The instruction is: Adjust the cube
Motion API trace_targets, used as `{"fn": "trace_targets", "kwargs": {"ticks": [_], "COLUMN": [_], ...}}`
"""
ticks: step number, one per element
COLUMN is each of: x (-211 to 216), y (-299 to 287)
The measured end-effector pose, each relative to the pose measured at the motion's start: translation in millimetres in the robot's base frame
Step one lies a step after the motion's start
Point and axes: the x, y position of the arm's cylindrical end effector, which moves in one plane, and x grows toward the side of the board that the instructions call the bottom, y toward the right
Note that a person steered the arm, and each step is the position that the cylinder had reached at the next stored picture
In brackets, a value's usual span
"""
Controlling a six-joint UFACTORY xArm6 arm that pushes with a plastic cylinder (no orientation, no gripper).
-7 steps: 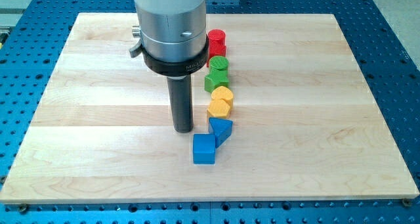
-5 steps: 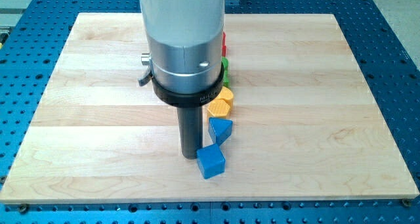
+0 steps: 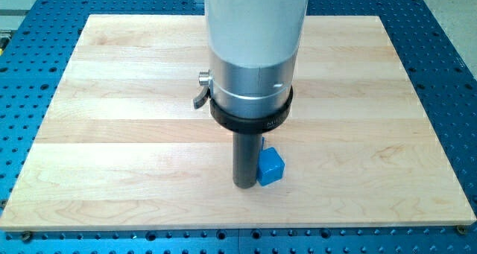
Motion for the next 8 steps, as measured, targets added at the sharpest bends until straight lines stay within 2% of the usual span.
{"fn": "trace_targets", "kwargs": {"ticks": [1, 2, 3, 4, 5, 6, 8], "x": [16, 57, 40, -7, -45, -36, 19], "y": [-42, -54, 38, 146, 159, 125, 74]}}
